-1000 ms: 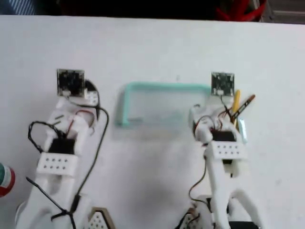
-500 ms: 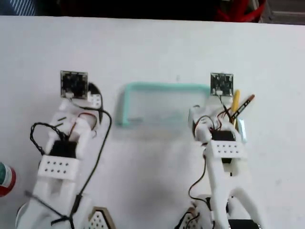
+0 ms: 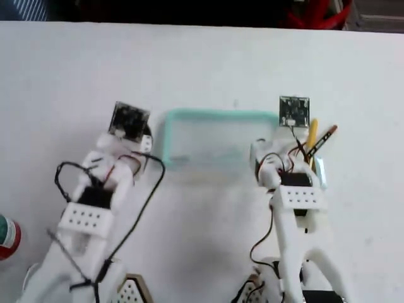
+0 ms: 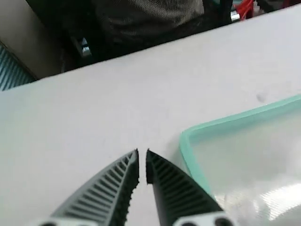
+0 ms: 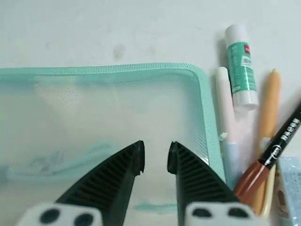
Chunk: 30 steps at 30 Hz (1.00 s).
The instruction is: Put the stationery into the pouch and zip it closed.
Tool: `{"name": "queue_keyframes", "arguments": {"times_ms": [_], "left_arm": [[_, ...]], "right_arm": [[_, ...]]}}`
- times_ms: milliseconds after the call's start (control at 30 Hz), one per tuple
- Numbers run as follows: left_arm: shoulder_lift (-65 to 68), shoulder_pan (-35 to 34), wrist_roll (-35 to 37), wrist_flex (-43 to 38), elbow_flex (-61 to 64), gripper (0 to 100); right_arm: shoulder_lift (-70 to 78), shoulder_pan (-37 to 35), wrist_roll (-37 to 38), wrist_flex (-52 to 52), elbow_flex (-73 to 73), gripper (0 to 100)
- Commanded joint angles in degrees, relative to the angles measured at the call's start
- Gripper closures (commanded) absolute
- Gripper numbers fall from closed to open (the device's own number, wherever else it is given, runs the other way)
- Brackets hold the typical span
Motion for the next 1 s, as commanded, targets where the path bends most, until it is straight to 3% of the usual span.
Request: {"name": "queue_keyframes", "arguments": {"times_ms": [0,133,333,433,667,833,967], "left_arm": [[16.5,0.3,3.3,5.0,-13.5,91],[30.8,-1.5,6.3,12.7,-25.2,91],[36.9,-1.1,6.9,22.1,-33.5,91],[37.8,-1.3,6.3,23.6,-35.0,89],[40.7,0.7,-6.2,25.2,-35.4,84],[44.4,2.7,-6.4,28.5,-37.9,84],[50.2,3.7,-2.3,28.3,-41.2,84]], "right_arm": [[-0.3,0.5,0.6,-0.9,-1.9,93.0],[-0.2,0.6,0.4,-1.2,-1.9,85.4],[0.2,2.0,0.3,-3.9,-1.5,78.3],[0.2,2.3,0.4,-7.4,0.1,78.3],[0.2,2.3,0.6,-7.9,0.4,78.3],[0.2,2.2,0.6,-7.9,0.5,78.3],[0.2,2.0,0.6,-8.0,0.5,78.3]]}}
